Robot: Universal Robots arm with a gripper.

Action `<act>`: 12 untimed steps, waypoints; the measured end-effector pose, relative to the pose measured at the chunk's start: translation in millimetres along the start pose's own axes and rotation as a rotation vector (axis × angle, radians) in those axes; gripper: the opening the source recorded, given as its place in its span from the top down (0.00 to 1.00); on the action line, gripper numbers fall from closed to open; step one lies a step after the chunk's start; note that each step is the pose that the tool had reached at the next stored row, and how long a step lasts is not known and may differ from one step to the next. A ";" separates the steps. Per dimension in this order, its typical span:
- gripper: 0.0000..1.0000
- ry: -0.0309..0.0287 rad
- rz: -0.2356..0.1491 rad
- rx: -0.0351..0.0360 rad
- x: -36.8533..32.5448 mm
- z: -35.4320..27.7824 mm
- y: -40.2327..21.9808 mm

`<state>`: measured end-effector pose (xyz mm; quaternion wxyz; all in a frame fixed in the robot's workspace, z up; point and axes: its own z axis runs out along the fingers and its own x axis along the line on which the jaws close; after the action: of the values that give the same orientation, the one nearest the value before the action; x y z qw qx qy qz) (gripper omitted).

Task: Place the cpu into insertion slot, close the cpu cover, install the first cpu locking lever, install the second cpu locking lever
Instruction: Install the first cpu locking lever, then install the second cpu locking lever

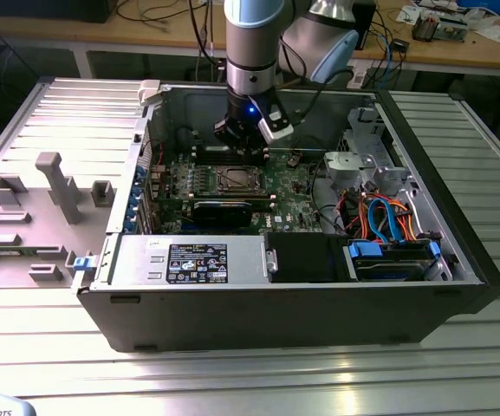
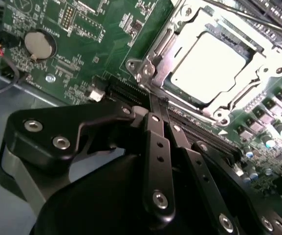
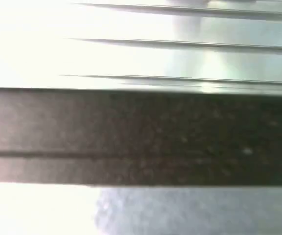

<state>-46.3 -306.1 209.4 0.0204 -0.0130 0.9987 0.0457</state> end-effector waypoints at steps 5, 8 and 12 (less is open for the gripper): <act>0.89 0.0001 0.000 0.0000 0.1 -0.5 -4.9; 0.89 0.0001 0.000 0.0000 0.2 -0.6 -6.9; 0.89 0.0001 0.000 0.0001 0.2 -0.7 -7.7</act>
<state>-46.3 -313.9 209.4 0.0203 -0.0130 0.9987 0.0457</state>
